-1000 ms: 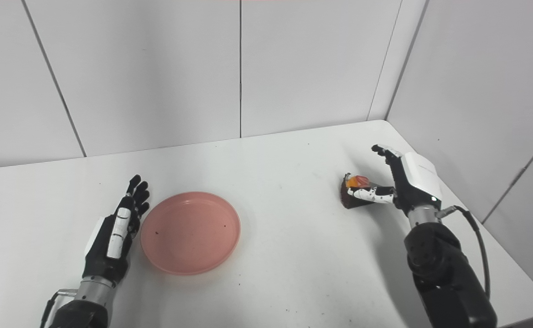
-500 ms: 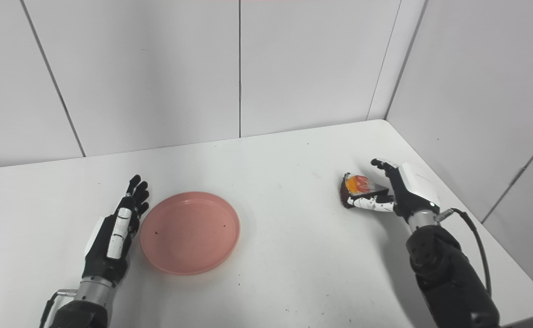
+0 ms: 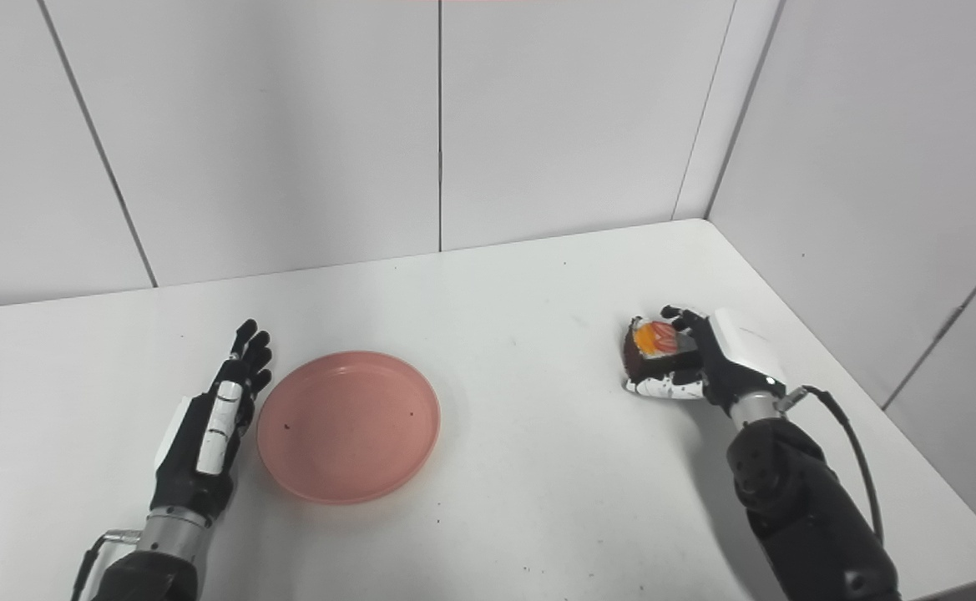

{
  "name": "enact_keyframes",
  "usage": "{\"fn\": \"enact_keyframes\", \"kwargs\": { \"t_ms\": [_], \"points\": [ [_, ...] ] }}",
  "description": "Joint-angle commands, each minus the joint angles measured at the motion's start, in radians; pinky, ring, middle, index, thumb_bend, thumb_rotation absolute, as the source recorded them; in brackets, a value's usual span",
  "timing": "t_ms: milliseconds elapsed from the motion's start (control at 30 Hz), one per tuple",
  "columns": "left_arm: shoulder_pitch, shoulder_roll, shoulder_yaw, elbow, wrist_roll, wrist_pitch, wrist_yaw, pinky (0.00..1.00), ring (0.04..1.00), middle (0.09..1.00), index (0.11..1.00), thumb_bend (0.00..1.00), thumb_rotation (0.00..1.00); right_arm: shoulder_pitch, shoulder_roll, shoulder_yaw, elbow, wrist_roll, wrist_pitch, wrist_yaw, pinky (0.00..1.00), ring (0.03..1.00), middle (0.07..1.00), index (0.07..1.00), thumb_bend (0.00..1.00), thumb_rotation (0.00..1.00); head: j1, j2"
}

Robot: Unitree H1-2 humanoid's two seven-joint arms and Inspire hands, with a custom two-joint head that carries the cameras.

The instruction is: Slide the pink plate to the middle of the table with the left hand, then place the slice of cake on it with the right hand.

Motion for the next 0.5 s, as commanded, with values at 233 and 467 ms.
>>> {"fn": "enact_keyframes", "kwargs": {
  "t_ms": [233, 467],
  "points": [
    [0.054, 0.002, -0.002, 0.056, 0.006, -0.018, 0.018, 0.98, 0.997, 1.000, 1.000, 0.65, 1.00, -0.068, 0.024, -0.010, 0.063, -0.068, -0.133, -0.263, 0.32, 0.394, 0.450, 0.544, 0.54, 0.02, 0.004, 0.002],
    [0.054, 0.005, -0.008, 0.053, 0.017, -0.015, 0.016, 0.98, 0.997, 1.000, 1.000, 0.65, 1.00, -0.074, 0.035, -0.016, 0.103, -0.058, -0.200, -0.340, 0.36, 0.425, 0.457, 0.518, 0.52, 0.00, 0.008, 0.003]
  ]
}}
